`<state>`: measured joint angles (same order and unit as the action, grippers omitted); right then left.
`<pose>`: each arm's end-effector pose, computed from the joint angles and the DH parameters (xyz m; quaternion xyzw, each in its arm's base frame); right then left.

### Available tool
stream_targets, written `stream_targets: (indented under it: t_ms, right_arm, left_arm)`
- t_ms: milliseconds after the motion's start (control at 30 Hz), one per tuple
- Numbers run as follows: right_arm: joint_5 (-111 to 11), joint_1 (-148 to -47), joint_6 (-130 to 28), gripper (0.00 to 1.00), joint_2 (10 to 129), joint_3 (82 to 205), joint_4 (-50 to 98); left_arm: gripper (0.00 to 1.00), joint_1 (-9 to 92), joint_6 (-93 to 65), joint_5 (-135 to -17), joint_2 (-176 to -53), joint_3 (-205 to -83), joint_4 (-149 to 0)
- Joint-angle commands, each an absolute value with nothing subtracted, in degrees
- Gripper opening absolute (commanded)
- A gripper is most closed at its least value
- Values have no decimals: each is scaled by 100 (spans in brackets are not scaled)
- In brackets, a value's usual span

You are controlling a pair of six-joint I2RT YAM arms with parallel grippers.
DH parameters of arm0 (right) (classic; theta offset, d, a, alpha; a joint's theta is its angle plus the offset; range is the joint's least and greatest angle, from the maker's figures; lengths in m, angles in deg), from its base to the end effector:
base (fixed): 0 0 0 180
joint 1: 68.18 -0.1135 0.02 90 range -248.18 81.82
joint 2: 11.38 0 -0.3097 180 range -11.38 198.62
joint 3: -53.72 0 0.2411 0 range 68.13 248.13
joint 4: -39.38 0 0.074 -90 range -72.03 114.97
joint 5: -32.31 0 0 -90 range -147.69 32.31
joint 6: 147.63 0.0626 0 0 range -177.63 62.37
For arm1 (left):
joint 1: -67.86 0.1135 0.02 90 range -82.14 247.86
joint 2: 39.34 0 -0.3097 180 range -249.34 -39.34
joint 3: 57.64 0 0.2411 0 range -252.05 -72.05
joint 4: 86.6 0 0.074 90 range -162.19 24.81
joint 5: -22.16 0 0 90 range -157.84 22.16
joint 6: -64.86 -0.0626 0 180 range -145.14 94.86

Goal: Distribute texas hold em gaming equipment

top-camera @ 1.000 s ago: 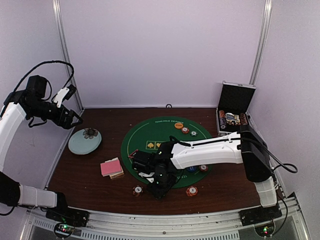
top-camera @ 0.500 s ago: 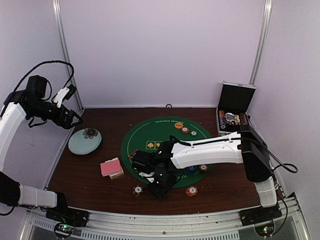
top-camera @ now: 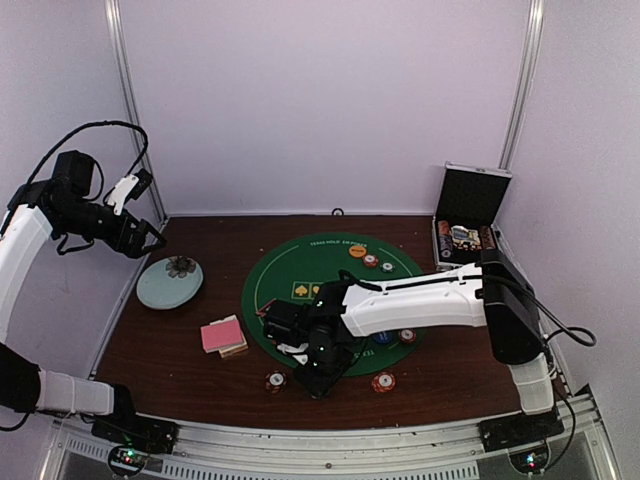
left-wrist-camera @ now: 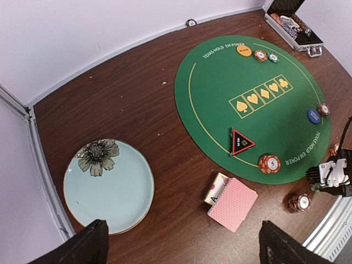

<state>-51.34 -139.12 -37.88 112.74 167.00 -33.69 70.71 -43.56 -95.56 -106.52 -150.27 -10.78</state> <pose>0.1388 0.4228 0.1891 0.4334 -0.8979 -0.0766 0.0021 0.2013 -0.0191 0.4029 0.2042 0.8940 -0.1608 0.3651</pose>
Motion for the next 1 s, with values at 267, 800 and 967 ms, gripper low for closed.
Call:
stream_targets:
  t_ms: [267,800,967]
  right_arm:
    - [-5240,-13882,-3772,29,11275,16877,-3446]
    - [-5614,-13658,-3885,23,11472,18083,-3826]
    - [-5613,-13337,-4022,23,12026,18739,-3768]
  left_arm:
    - [98,7104,-4435,-9637,-10610,-15045,-1136]
    - [98,7108,-4422,-9659,-10601,-15047,-1130]
    - [98,7104,-4429,-9641,-10589,-15058,-1136]
